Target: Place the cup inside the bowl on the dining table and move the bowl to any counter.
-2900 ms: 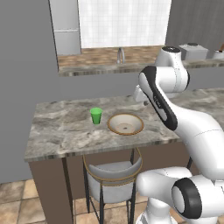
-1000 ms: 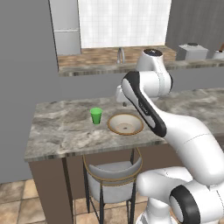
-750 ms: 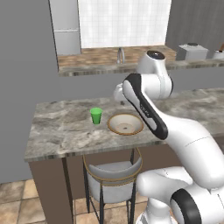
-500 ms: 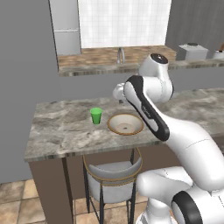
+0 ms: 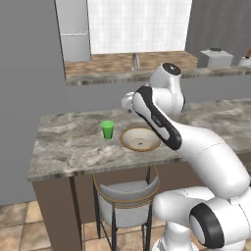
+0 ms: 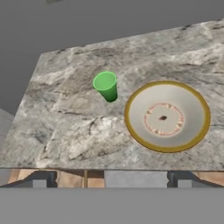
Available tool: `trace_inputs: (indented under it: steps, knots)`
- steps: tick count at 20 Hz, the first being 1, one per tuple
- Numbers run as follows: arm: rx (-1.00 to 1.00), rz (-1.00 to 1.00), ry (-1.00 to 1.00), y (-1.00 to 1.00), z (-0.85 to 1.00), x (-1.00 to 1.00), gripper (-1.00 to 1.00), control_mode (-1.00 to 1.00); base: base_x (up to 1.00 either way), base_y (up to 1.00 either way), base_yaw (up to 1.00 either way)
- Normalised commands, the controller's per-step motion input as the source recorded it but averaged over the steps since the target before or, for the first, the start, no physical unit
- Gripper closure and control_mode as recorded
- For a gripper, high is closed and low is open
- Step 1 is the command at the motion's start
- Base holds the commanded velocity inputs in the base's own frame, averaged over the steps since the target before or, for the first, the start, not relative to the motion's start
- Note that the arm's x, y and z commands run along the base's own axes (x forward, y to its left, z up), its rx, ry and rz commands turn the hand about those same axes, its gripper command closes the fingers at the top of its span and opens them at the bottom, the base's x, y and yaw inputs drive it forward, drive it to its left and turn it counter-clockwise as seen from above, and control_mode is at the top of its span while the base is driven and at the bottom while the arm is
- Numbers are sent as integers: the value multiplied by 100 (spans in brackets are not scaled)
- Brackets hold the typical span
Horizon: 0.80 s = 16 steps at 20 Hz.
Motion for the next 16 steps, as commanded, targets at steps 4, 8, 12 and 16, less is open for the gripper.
trace_inputs:
  steps: [4,8,12,16]
  knots:
    - [0,3,3,9,0,45,-100,-100,0,0,0]
    - [0,6,4,2,0,39,-100,-100,0,0,0]
    - [0,8,1,0,0,28,-100,-100,0,0,0]
    - [0,7,0,0,0,17,-100,-100,0,0,0]
